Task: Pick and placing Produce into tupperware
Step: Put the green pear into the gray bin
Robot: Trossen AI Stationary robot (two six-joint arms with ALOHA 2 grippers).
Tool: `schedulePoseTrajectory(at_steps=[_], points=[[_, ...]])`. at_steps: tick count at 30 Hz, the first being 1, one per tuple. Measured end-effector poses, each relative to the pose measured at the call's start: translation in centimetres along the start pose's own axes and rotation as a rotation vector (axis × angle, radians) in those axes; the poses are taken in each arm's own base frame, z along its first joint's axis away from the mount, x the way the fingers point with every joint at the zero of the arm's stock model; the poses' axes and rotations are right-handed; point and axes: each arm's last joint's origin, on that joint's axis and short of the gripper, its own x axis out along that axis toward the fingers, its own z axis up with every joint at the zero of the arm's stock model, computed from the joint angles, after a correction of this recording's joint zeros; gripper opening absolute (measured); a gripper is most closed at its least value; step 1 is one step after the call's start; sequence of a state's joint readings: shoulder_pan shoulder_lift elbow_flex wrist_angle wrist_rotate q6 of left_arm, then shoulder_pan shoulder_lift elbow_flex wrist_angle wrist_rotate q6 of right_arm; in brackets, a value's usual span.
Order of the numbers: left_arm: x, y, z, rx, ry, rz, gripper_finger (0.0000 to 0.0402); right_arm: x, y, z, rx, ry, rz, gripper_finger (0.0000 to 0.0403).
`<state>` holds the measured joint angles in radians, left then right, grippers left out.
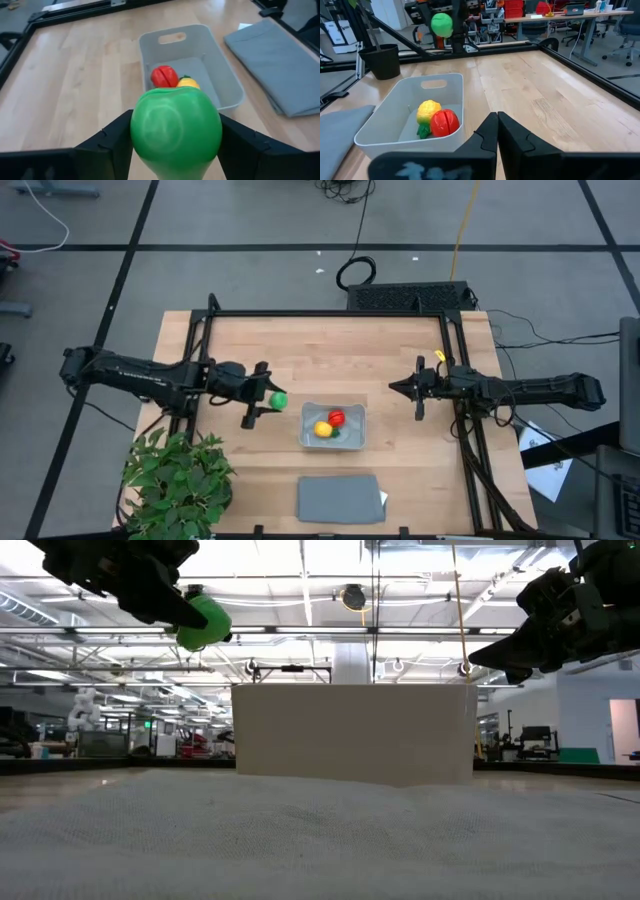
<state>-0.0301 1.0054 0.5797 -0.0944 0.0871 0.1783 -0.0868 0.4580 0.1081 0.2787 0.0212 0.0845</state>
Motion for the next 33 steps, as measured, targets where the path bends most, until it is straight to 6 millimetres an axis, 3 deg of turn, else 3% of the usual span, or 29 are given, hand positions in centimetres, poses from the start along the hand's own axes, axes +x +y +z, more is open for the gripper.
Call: schedulePoseTrajectory(at_steps=[9, 14, 25, 33], points=[[0.0, 0.8, 0.1, -0.059, -0.027, 0.035, 0.0241, 0.0, 0.0, 0.0, -0.001, 0.0, 0.0, 0.0], [0.9, 1.0, 0.5, -0.087, -0.074, 0.049, 0.0245, 0.0, 0.0, 0.0, -0.018, 0.0, 0.0, 0.0], [5.1, 2.1, 3.8, -0.051, -0.045, 0.01, 0.023, 0.0, 0.0, 0.0, -0.018, -0.001, 0.0, 0.0], [9.4, 2.7, 5.3, 0.013, -0.02, -0.071, 0.0234, 0.0, 0.0, 0.0, -0.018, -0.001, -0.001, 0.0]])
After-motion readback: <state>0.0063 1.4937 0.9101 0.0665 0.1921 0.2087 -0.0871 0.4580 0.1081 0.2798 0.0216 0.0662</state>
